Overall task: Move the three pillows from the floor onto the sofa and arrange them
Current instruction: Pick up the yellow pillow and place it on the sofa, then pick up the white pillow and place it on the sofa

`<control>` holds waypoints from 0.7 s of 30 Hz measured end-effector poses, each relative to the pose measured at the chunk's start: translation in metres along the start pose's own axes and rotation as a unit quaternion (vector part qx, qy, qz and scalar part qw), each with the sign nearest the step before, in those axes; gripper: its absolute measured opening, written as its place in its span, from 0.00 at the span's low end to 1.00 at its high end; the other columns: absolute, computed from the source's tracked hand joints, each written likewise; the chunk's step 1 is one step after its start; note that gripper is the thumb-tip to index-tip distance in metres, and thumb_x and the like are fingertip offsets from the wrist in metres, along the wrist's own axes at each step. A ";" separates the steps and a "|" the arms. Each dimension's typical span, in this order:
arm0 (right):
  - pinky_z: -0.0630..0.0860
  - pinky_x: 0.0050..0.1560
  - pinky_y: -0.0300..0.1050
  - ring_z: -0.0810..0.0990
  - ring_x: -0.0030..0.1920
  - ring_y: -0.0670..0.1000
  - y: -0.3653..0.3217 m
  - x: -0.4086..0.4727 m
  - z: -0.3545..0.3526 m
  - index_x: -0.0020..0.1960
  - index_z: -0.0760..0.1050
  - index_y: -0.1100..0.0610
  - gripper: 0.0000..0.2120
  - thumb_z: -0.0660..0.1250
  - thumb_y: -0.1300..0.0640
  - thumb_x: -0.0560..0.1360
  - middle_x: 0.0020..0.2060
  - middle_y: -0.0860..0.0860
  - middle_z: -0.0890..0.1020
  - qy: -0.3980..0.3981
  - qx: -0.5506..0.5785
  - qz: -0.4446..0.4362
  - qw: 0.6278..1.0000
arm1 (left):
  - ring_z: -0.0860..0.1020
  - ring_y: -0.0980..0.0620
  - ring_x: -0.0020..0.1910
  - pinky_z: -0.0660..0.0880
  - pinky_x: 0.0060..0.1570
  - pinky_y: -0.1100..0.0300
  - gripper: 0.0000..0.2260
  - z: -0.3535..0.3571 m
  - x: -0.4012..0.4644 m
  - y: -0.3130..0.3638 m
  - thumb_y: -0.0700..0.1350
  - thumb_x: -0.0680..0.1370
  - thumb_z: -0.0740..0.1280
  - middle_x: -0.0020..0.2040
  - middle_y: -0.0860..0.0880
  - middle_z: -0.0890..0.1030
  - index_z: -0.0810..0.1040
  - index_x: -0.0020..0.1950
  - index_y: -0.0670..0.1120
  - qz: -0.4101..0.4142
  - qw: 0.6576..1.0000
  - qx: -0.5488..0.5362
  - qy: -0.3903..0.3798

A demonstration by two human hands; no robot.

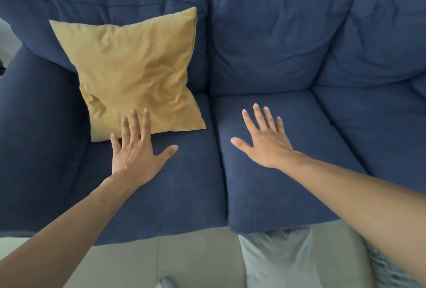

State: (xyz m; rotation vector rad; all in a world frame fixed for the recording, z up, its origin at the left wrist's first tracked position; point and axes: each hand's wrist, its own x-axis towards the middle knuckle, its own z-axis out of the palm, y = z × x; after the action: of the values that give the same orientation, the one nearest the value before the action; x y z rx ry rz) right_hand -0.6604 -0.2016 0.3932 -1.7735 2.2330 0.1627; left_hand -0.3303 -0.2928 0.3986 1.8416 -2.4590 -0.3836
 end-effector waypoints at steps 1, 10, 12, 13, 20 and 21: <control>0.40 0.86 0.70 0.30 0.87 0.60 0.013 -0.015 0.005 0.88 0.31 0.46 0.47 0.42 0.21 0.81 0.87 0.53 0.30 -0.006 0.006 0.004 1.000 | 0.34 0.43 0.87 0.43 0.84 0.35 0.53 0.008 -0.013 0.015 0.81 0.75 0.52 0.87 0.47 0.31 0.24 0.83 0.55 0.005 1.000 0.000 0.000; 0.39 0.86 0.70 0.30 0.87 0.60 0.144 -0.158 0.066 0.88 0.31 0.46 0.48 0.44 0.20 0.80 0.86 0.53 0.29 -0.057 0.029 0.035 0.997 | 0.37 0.43 0.87 0.45 0.84 0.35 0.57 0.089 -0.142 0.153 0.83 0.72 0.52 0.87 0.48 0.33 0.26 0.84 0.53 0.010 0.998 -0.010 -0.056; 0.39 0.86 0.70 0.30 0.87 0.60 0.166 -0.183 0.085 0.88 0.31 0.45 0.48 0.44 0.20 0.80 0.86 0.53 0.29 -0.067 0.035 0.045 0.996 | 0.36 0.45 0.87 0.43 0.85 0.35 0.57 0.109 -0.167 0.175 0.83 0.72 0.54 0.87 0.49 0.32 0.25 0.84 0.54 0.001 0.997 -0.034 -0.075; 0.39 0.86 0.70 0.31 0.87 0.60 0.176 -0.195 0.095 0.88 0.31 0.45 0.48 0.44 0.20 0.80 0.86 0.53 0.29 -0.074 0.038 0.050 0.995 | 0.35 0.45 0.87 0.43 0.85 0.35 0.57 0.118 -0.179 0.185 0.83 0.72 0.54 0.87 0.50 0.31 0.25 0.84 0.54 -0.003 0.995 -0.042 -0.088; 0.41 0.86 0.70 0.32 0.88 0.60 0.224 -0.257 0.183 0.88 0.32 0.44 0.48 0.47 0.20 0.80 0.87 0.53 0.29 -0.119 0.070 0.083 0.987 | 0.35 0.44 0.87 0.44 0.85 0.36 0.57 0.216 -0.262 0.229 0.82 0.72 0.54 0.87 0.49 0.31 0.24 0.83 0.54 -0.011 0.984 -0.044 -0.171; 0.41 0.86 0.70 0.32 0.88 0.60 0.229 -0.266 0.196 0.88 0.32 0.44 0.48 0.47 0.21 0.80 0.87 0.53 0.29 -0.127 0.076 0.086 0.985 | 0.35 0.44 0.87 0.44 0.85 0.36 0.57 0.230 -0.274 0.231 0.82 0.72 0.54 0.86 0.49 0.29 0.22 0.82 0.54 -0.014 0.981 -0.038 -0.192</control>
State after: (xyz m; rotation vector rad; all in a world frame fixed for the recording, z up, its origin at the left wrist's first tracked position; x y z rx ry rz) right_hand -0.7982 0.1535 0.2636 -1.3963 2.1485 0.2331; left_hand -0.5091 0.0668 0.2579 1.9251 -2.6021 -0.8999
